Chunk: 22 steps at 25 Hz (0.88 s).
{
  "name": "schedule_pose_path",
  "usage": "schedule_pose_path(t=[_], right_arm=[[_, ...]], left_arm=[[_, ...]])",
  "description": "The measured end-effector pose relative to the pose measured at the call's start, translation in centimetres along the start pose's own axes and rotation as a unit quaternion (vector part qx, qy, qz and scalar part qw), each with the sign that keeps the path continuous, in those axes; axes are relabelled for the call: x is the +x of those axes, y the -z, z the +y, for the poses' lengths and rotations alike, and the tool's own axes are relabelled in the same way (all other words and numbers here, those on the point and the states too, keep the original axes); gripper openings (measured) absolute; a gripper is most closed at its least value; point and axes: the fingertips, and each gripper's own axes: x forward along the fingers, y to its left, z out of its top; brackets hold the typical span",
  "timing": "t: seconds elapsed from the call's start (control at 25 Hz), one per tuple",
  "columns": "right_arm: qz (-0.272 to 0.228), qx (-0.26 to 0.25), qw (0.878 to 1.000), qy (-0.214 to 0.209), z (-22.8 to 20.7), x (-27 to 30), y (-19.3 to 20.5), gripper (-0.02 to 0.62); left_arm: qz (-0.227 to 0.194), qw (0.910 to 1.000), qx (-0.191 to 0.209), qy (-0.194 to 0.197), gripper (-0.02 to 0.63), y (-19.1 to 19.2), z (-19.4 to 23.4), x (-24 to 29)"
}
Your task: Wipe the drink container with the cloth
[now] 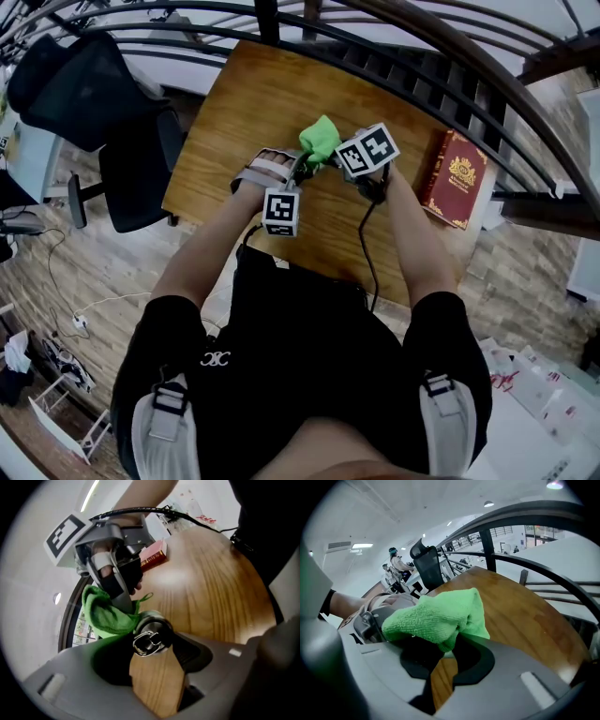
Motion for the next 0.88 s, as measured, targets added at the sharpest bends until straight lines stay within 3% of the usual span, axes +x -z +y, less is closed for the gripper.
schedule_pose_path(t=[0.12,0.24,0.48,0.64,0.76,0.88], right_arm=[[0.046,-0.022,0.998,0.046,-2.0,0.3,0.6,0.058],[0.102,-0.069,0.988,0.096,-4.0,0.9,1.4,0.058],[0.142,-0.056,0.981,0.117,-6.6,1.5,3.7,0.058],[0.169,-0.019,0.979,0.11,-6.8,1.5,5.8,0.058],[0.174,-0.003,0.98,0.095,-6.0,1.3,7.1,0.058],[0.148,0.02,0.986,0.071,-4.4,0.6,8.1,0.058]], left_arm=[[-0.005,1.0,0.008,-0.001,0.311,-0.1,0.1,0.0],[-0.005,1.0,-0.004,0.0,0.311,0.1,0.2,0.0],[-0.012,0.9996,-0.022,0.013,0.311,-0.1,0.1,0.2],[-0.028,0.9946,-0.093,0.037,0.311,-0.1,0.4,0.2],[-0.051,0.9838,-0.162,0.057,0.311,-0.5,1.2,0.3],[-0.068,0.9731,-0.209,0.07,0.311,-1.0,2.0,0.8]])
